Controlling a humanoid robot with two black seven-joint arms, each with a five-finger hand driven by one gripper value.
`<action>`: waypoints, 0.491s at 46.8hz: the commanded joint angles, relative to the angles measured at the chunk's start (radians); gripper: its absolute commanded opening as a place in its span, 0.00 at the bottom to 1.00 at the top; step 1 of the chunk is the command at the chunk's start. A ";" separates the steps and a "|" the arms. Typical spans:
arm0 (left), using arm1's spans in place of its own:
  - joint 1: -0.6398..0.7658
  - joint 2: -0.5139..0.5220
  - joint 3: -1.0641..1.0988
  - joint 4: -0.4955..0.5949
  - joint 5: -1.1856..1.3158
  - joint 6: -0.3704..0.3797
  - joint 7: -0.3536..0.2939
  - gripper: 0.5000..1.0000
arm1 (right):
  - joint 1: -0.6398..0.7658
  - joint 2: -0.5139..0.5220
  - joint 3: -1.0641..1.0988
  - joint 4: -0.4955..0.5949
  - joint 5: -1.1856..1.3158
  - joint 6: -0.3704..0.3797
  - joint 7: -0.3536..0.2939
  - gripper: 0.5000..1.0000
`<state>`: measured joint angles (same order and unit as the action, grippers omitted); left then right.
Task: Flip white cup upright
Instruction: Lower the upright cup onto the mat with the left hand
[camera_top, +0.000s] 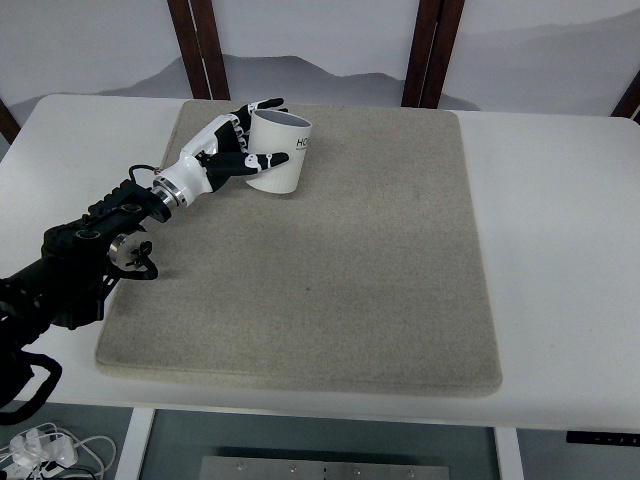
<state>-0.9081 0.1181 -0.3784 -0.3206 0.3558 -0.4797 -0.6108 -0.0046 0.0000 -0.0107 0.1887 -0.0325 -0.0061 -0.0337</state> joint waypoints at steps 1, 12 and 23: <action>0.000 0.000 0.000 0.000 0.000 0.003 0.000 0.69 | 0.000 0.000 0.000 0.000 0.000 0.000 0.000 0.90; 0.012 0.000 0.000 -0.003 -0.001 0.001 0.000 0.83 | 0.000 0.000 0.000 0.000 0.000 0.000 0.000 0.90; 0.012 -0.002 -0.002 -0.009 -0.003 0.000 0.000 0.90 | 0.000 0.000 0.000 0.000 0.000 0.000 0.000 0.90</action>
<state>-0.8959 0.1173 -0.3798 -0.3274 0.3529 -0.4803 -0.6108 -0.0046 0.0000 -0.0107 0.1887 -0.0322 -0.0061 -0.0337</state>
